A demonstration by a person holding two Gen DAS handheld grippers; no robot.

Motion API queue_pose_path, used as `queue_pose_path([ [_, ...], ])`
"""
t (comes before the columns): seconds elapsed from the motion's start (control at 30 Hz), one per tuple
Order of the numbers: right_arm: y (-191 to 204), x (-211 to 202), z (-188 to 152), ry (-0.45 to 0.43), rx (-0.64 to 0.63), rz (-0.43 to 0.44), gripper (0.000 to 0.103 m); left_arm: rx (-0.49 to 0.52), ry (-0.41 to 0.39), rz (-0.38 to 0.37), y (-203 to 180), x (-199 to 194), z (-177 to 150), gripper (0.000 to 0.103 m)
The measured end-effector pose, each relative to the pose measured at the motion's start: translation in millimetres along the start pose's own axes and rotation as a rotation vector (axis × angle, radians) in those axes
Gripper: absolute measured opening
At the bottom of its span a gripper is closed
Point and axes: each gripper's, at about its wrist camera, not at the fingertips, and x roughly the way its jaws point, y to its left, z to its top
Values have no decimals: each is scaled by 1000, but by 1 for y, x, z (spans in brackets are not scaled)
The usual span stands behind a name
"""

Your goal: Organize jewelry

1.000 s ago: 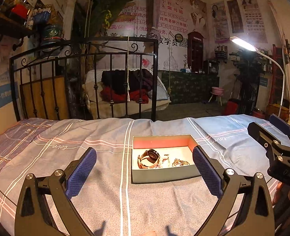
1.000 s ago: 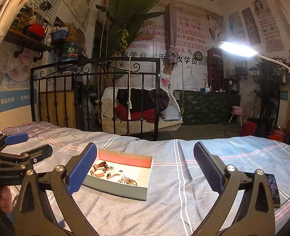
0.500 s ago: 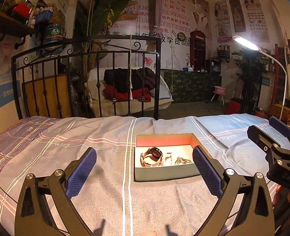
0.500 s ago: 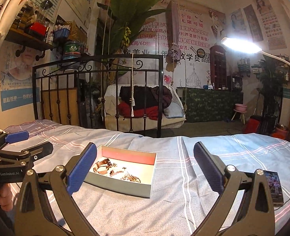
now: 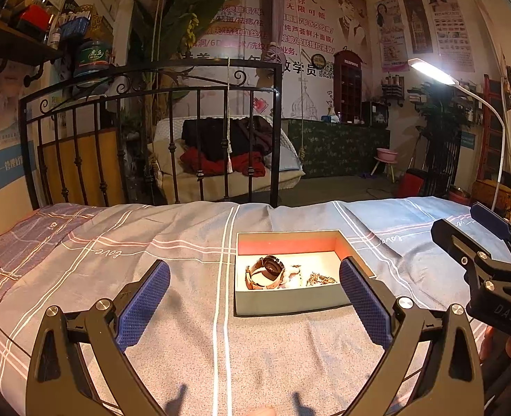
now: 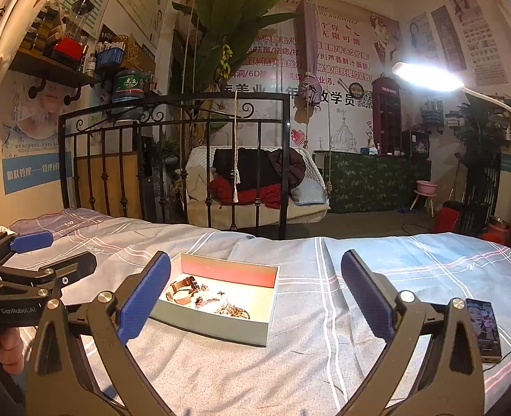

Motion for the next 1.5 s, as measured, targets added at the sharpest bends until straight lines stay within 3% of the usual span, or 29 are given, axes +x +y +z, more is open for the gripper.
queue_pose_path([
  [1.5, -5, 8, -6, 21, 1, -3, 97, 1, 14, -8, -6, 4, -3, 96],
])
